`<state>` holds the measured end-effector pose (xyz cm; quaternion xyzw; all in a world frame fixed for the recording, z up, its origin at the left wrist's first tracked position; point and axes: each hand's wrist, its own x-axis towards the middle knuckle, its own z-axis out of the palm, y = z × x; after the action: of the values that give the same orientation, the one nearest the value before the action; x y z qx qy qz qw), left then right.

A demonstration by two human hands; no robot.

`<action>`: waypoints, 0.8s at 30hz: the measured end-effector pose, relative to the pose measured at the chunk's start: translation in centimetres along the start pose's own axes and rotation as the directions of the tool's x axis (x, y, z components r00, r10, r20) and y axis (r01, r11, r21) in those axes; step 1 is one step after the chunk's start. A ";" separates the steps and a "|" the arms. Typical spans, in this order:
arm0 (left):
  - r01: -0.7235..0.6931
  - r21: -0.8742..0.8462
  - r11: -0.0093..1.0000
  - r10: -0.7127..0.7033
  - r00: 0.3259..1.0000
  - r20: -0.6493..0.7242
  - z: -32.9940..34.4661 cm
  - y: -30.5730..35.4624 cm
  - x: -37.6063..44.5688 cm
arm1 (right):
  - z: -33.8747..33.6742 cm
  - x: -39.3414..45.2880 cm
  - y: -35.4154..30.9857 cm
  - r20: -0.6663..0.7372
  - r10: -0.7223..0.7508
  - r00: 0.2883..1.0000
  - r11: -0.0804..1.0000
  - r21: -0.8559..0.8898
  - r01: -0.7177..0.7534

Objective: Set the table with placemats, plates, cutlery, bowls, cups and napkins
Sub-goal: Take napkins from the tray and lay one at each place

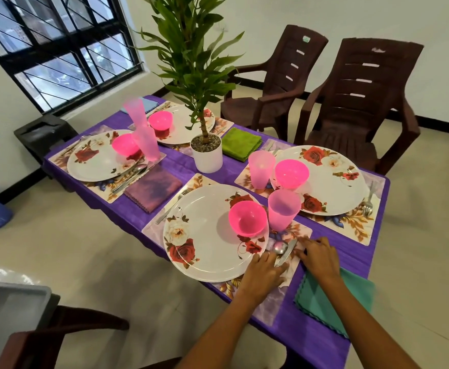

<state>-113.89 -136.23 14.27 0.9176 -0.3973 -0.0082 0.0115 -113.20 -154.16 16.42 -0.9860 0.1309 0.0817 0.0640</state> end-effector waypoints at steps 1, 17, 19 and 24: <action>0.004 -0.007 1.000 -0.004 1.000 0.004 -0.2 0.0 0.0 | 0.0 0.0 0.0 -0.003 -0.002 1.000 1.000 -0.003 0.002; 0.291 -0.163 0.943 -0.277 0.955 0.104 -2.5 7.0 4.0 | -0.5 -3.7 8.2 0.084 0.060 0.995 0.961 0.266 -0.080; 0.372 -0.203 0.906 -0.340 0.924 0.175 -1.9 7.6 4.1 | -0.4 -3.9 8.7 0.122 0.031 0.992 0.975 0.216 -0.057; 0.507 -0.367 0.780 -0.425 0.859 0.285 -2.3 7.6 4.0 | -0.1 -2.9 7.4 0.119 0.081 0.990 0.937 0.330 -0.117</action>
<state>-116.62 -144.27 16.75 0.9566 -0.1446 -0.1838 0.1737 -117.95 -160.59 16.28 -0.9472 0.1889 0.1124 0.2337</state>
